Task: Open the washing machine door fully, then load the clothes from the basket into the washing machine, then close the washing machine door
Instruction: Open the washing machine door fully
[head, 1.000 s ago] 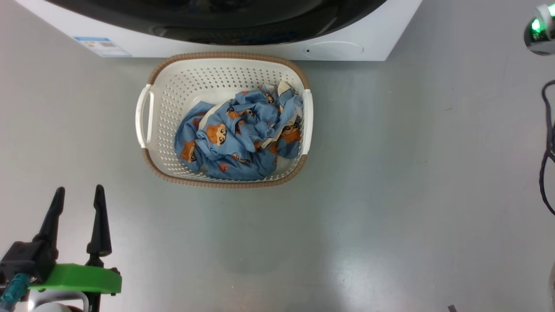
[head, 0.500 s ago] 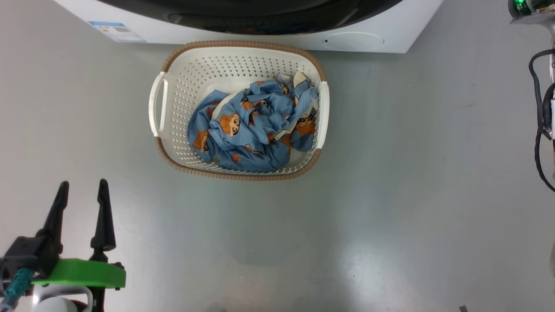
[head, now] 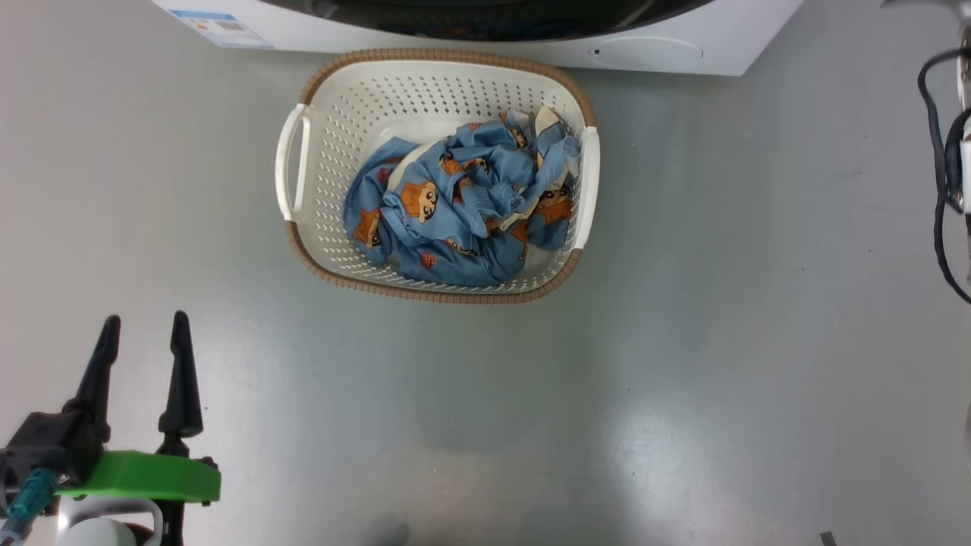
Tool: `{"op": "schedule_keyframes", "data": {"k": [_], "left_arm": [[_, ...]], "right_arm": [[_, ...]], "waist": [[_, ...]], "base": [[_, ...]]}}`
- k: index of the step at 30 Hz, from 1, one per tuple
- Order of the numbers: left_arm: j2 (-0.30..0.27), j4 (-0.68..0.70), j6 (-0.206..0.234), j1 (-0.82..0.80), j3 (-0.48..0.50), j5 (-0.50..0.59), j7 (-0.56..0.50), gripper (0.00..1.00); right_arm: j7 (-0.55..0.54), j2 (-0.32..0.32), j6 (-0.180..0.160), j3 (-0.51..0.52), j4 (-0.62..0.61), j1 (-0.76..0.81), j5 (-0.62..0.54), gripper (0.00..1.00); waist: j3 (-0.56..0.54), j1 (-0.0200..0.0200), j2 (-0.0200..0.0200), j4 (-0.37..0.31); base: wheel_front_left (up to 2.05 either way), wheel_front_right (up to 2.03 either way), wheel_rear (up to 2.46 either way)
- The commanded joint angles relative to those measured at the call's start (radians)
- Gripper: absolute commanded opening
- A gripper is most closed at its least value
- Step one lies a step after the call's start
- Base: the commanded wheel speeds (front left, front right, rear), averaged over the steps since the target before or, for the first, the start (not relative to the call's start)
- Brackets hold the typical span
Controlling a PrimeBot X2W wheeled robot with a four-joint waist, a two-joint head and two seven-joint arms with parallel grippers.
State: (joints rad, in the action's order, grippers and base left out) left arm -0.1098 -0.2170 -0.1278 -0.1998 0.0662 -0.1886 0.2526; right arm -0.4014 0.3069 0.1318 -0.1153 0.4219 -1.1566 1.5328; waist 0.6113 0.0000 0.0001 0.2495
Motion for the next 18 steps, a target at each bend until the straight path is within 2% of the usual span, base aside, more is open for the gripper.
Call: {"op": "schedule_keyframes", "data": {"k": [1, 18], "left_arm": [[-0.030, 0.021, -0.003, 0.005, 0.039, -0.011, 0.009, 1.00], [-0.032, 0.025, -0.003, 0.028, 0.029, -0.010, 0.009, 1.00]], "right_arm": [[-0.003, -0.019, -0.001, -0.005, -0.027, -0.030, 0.006, 0.00], [-0.067, -0.027, -0.001, -0.042, -0.012, -0.077, 0.040, 0.00]], "waist": [[0.006, 0.0000, -0.0001, -0.001], [0.015, 0.0000, -0.0001, -0.001]], "base": [[0.00, 0.00, 0.00], [0.00, 0.00, 0.00]]}}
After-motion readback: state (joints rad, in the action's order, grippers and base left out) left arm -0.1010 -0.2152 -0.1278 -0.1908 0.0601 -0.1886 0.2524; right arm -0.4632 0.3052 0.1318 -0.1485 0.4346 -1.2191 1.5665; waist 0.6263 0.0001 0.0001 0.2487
